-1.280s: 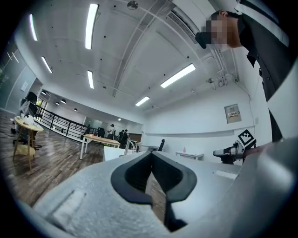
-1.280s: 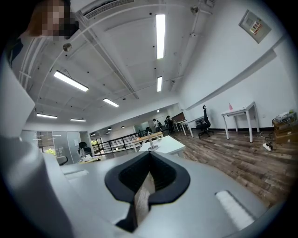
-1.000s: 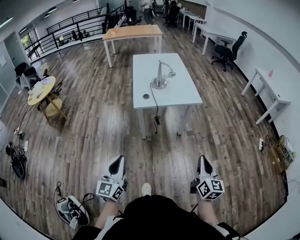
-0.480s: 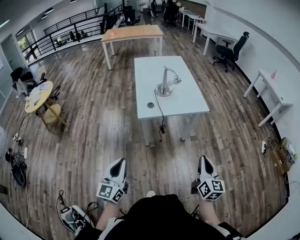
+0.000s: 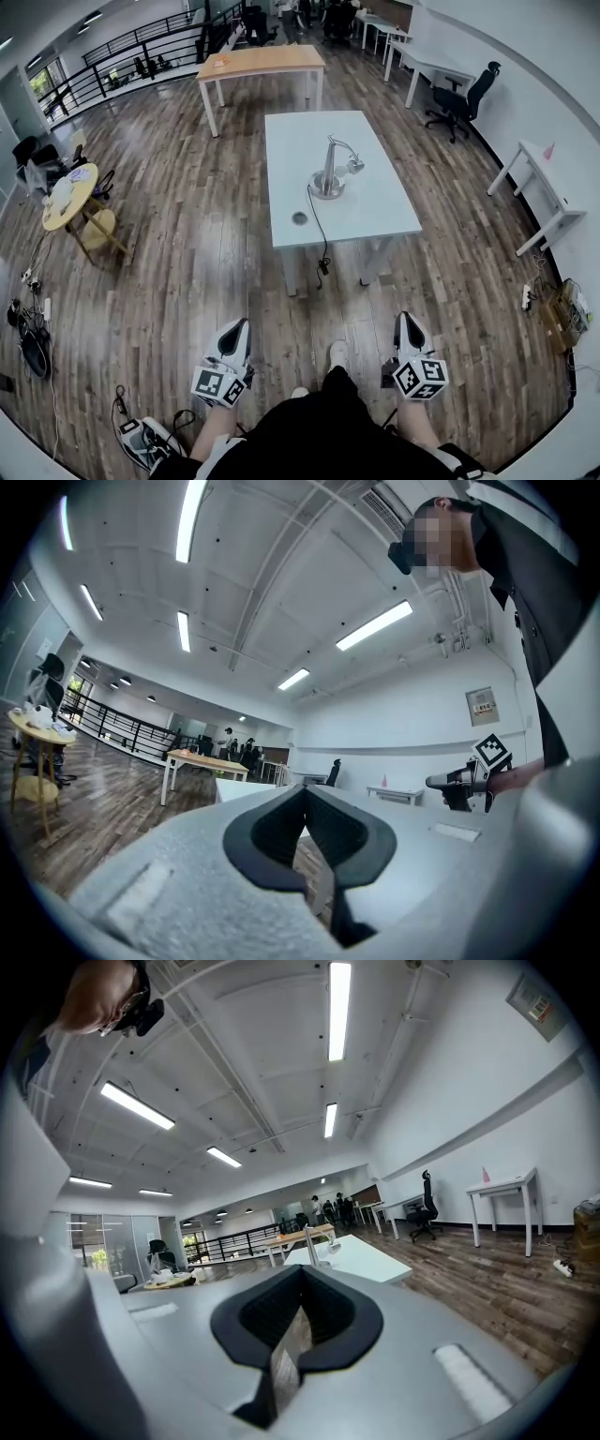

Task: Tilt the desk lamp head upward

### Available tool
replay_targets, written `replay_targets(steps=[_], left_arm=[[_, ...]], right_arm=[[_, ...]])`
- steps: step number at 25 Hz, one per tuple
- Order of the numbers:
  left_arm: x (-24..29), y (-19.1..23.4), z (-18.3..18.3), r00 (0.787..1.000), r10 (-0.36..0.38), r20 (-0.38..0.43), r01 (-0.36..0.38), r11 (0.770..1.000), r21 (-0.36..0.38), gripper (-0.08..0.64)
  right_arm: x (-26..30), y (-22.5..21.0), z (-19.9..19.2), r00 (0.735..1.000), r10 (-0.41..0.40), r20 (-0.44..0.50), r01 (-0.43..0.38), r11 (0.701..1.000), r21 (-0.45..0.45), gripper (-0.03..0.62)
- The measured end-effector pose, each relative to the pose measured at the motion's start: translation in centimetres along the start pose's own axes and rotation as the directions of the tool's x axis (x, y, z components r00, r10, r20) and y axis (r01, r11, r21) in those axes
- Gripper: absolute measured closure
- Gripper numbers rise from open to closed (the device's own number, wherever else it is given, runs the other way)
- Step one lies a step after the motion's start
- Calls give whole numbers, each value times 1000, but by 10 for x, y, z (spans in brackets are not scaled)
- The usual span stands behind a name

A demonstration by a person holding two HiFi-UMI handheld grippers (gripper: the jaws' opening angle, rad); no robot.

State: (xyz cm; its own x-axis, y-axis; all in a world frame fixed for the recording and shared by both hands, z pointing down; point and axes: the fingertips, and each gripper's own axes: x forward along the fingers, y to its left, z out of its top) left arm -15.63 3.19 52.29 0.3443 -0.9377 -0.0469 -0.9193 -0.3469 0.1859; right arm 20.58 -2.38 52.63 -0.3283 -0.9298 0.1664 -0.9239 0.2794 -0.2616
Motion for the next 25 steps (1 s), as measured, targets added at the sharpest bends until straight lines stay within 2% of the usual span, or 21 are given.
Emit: replay_targets(steps=[7, 14, 25], left_arm=[[56, 13, -7, 998, 56, 3, -56, 998, 3, 560], [126, 12, 2, 999, 38, 23, -38, 999, 13, 560], [219, 5, -1, 996, 90, 22, -90, 996, 24, 560]], right_arm=[[64, -25, 20, 999, 47, 6, -47, 999, -19, 586], [129, -61, 47, 997, 66, 29, -66, 998, -9, 586], [199, -130, 76, 995, 95, 32, -97, 995, 40, 586]])
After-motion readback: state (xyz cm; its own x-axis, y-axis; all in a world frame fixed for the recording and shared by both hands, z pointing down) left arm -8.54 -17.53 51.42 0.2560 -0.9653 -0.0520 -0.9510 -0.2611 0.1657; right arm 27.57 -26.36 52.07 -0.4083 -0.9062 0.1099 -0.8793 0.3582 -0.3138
